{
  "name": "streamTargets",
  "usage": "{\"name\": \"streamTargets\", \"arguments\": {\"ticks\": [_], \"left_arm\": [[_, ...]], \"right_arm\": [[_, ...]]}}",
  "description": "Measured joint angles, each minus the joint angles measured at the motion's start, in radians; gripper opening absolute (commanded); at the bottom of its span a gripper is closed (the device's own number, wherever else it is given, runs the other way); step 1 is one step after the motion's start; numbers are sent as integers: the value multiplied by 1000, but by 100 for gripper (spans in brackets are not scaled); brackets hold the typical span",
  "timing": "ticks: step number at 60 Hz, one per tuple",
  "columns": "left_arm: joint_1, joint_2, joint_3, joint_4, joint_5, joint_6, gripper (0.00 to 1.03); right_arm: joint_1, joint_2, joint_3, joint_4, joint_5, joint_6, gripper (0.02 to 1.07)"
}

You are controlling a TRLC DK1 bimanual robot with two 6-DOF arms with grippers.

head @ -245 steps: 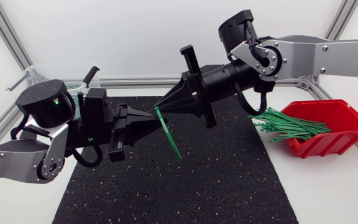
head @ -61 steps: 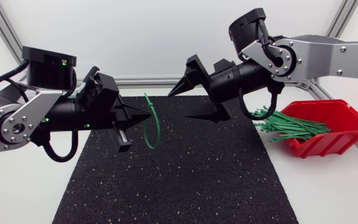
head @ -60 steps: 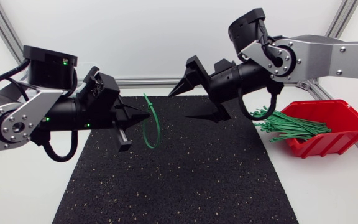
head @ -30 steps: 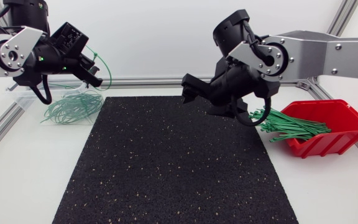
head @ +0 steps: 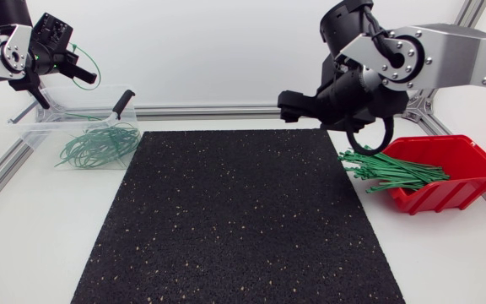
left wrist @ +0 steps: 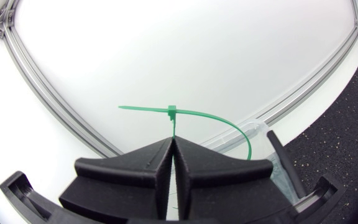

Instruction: Take a green cable tie from the red box, thread the tail through the head to close it, then place it in the transparent bin on the left.

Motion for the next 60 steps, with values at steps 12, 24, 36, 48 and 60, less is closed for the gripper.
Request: {"name": "streamTargets", "arguments": {"ticks": [12, 24, 36, 48, 60], "left_arm": [[30, 62, 12, 14, -9, 0, 62], [30, 72, 10, 27, -50, 0, 100], [30, 10, -82, 51, -58, -1, 100], [19, -123, -133, -41, -58, -8, 100], [-8, -266, -132, -190, -57, -43, 100]], "right_arm": [[-91, -101, -31, 48, 51, -108, 102], [-162, -262, -117, 55, 78, -218, 102], [-219, -423, -166, 38, 85, -295, 102], [-259, -555, -167, 1, 103, -346, 102], [-276, -663, -223, -8, 118, -377, 102]]}}
